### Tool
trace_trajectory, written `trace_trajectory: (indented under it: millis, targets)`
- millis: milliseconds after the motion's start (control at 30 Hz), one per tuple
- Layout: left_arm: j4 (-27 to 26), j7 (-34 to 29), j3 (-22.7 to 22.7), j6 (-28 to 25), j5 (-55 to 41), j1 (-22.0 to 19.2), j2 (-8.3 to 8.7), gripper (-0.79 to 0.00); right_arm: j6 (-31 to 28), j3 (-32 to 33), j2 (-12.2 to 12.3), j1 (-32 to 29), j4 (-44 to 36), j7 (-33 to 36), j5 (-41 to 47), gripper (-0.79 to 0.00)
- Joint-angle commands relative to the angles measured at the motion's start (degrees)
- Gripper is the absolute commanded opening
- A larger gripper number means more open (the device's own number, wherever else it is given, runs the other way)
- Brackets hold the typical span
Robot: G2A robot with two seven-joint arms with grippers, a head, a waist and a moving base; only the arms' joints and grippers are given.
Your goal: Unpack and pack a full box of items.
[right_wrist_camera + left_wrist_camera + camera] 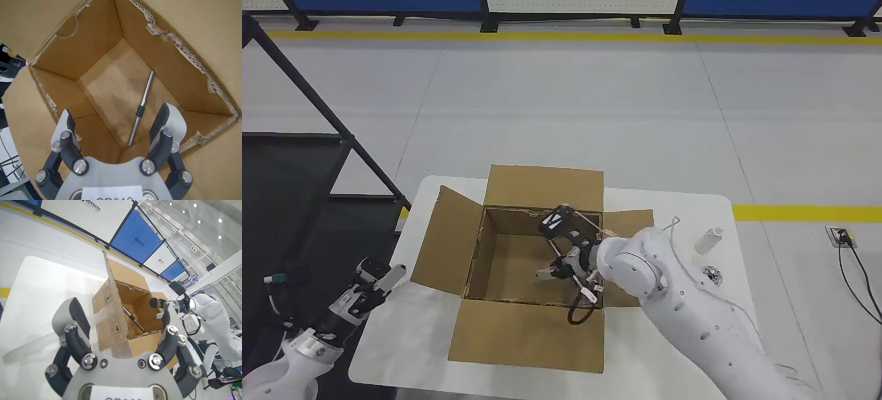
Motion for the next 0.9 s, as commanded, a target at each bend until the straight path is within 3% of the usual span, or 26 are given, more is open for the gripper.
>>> trace_trajectory:
  millis: [0, 167, 367, 533, 667, 867]
  targets:
    - [0.1, 0.1, -0.3, 0.1, -0.2, 0.2, 0.01, 0.000, 0.8, -3.1, -1.5, 2.7, 5.8, -0.2, 0.5, 0.000]
    - [0.2, 0.1, -0.5, 0.1, -0.4, 0.3, 0.02, 0.000, 3.0, -8.2, -5.0, 7.4, 17.1, -1.1, 1.6, 0.000]
    - [0.2, 0.1, -0.5, 0.1, -0.4, 0.3, 0.02, 0.000, 5.1, -12.6, -8.8, 10.5, 26.9, -2.6, 1.1, -0.320]
    - [0.2, 0.1, -0.5, 0.1, -0.4, 0.3, 0.02, 0.000, 6.7, -14.6, -11.3, 12.1, 32.4, -3.7, 0.3, -0.308]
    - [0.2, 0.1, -0.5, 0.1, -0.4, 0.3, 0.02, 0.000, 7.3, -15.5, -13.1, 12.9, 36.1, -4.2, 0.3, -0.394]
    - [0.2, 0.1, -0.5, 0.1, -0.4, 0.3, 0.02, 0.000, 7.4, -16.1, -15.3, 13.9, 41.3, -4.8, 0.8, -0.397]
